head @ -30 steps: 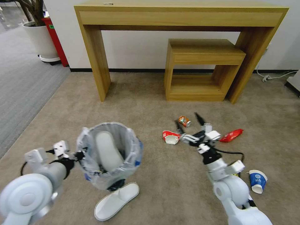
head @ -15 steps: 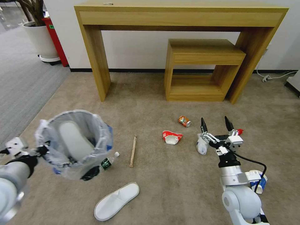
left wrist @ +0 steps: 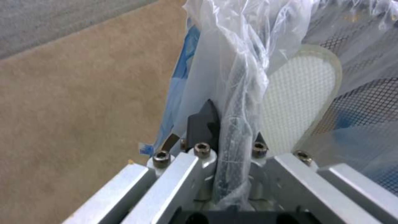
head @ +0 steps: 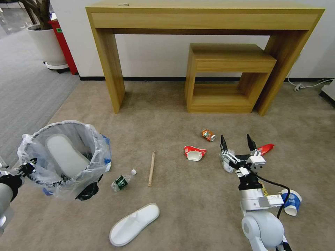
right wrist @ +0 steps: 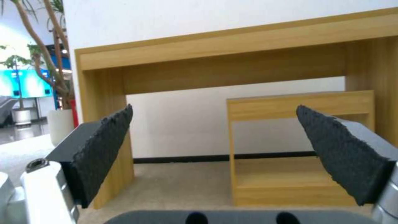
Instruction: Pick up the trash bin and place the garbage on the floor into it.
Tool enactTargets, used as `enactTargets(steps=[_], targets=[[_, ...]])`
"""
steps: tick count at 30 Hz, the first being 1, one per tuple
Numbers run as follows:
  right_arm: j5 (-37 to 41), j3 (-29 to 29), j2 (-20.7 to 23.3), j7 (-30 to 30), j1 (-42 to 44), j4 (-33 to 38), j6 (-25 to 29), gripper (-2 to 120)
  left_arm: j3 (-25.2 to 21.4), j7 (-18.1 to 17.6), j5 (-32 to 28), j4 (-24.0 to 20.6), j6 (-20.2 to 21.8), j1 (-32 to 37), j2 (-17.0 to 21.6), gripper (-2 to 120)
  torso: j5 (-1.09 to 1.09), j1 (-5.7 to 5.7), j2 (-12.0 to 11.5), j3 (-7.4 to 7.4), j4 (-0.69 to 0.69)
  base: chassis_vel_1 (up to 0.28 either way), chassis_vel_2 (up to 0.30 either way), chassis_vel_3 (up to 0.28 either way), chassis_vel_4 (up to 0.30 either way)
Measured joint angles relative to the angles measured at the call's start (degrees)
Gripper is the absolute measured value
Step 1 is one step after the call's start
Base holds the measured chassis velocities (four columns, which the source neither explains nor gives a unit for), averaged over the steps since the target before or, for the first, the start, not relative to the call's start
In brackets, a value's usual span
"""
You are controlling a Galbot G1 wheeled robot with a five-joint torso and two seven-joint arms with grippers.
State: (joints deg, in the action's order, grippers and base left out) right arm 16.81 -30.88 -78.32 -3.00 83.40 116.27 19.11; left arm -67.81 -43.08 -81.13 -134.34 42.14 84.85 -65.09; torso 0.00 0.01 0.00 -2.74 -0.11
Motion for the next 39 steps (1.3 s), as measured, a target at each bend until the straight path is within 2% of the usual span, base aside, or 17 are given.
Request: enactTargets(steps=[8, 12, 15, 18, 20, 22, 23, 27, 39], targets=[[0.76, 0.01, 0.79, 0.38, 0.12, -0.37, 0.7, 100, 1.49, 0.02, 1.17, 0.15, -0.01, -0.68, -0.67, 1, 0.02, 0.0, 0.0, 0.0, 0.0, 0.231, 0.237, -0.236, -0.252], [1.02, 1.18, 0.84, 3.27, 0.26, -0.58, 0.16, 100, 1.32, 0.13, 1.35, 0.34, -0.01, -0.69, -0.71, 1, -0.04, 0.0, 0.0, 0.0, 0.0, 0.203, 0.22, -0.225, -0.248], [0.6, 2.53, 1.08, 6.63, 0.93, -0.06, -3.02, 100, 0.57, 0.2, 1.46, 0.61, -0.02, -0.61, -0.45, 1, -0.01, 0.0, -0.01, 0.0, 0.01, 0.095, 0.103, -0.119, -0.113], [0.96, 5.26, 2.16, 13.18, 2.41, 1.27, -11.65, 100, 0.37, 0.33, 1.57, 0.8, -0.02, -0.52, -0.38, 1, 0.01, 0.0, 0.0, 0.0, 0.0, 0.025, 0.008, 0.004, -0.009], [1.44, 6.1, 2.43, 14.67, 2.58, 1.45, -13.74, 100, 0.44, 0.4, 1.72, 0.82, -0.02, -0.52, -0.47, 1, 0.01, 0.0, 0.0, 0.0, 0.0, 0.0, 0.0, 0.0, 0.0], [3.94, 8.96, 2.94, 18.68, 2.74, 1.52, -19.44, 100, 0.9, 0.65, 2.23, 0.87, -0.01, -0.44, -0.79, 1, 0.01, 0.0, 0.0, -0.01, -0.02, -0.053, -0.057, 0.023, 0.044], [3.94, 8.96, 2.94, 18.68, 2.74, 1.52, -19.44, 100, 0.9, 0.65, 2.23, 0.87, -0.01, -0.44, -0.79, 1, 0.01, 0.0, 0.0, -0.01, -0.02, -0.053, -0.05, 0.018, 0.044], [10.69, 14.68, 3.0, 24.01, 2.11, 0.69, -26.69, 100, 1.12, 0.74, 2.82, 1.05, -0.01, -0.41, -1.03, 1, -0.01, 0.0, 0.0, 0.0, 0.0, -0.008, -0.013, 0.006, 0.003], [18.65, 22.12, 1.57, 32.8, 0.25, -3.1, -33.73, 100, 1.42, 0.81, 3.42, 1.05, -0.01, -0.38, -1.27, 1, -0.01, 0.0, 0.0, 0.0, 0.0, 0.0, 0.0, 0.0, 0.0]])
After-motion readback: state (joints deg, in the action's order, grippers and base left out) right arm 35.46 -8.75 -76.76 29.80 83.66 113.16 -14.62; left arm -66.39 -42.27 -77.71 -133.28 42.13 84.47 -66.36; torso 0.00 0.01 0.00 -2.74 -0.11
